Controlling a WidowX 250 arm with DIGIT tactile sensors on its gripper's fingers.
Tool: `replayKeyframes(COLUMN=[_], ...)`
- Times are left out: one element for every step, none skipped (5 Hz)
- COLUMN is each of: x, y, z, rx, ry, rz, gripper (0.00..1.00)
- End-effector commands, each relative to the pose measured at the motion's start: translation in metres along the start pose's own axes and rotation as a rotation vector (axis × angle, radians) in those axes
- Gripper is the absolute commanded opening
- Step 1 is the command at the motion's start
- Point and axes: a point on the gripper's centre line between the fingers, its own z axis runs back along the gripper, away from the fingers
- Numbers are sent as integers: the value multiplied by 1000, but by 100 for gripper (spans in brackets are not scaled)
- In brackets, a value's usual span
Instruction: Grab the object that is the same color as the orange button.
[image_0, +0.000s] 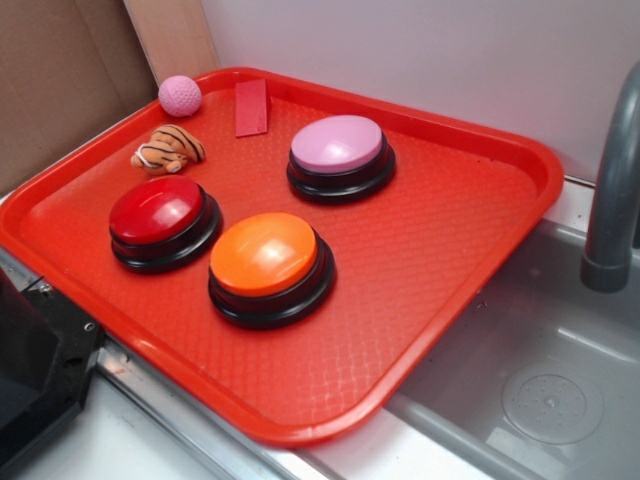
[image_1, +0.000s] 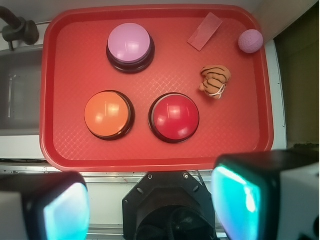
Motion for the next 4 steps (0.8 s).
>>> replayKeyframes(x=[0,24,44,59], y=[0,14,39,63], z=[0,-10,-19,-30], rx=[0,22,22,21], ry=[0,-37,-64,-106], rz=[0,122,258,370], gripper=[100,100,100,100])
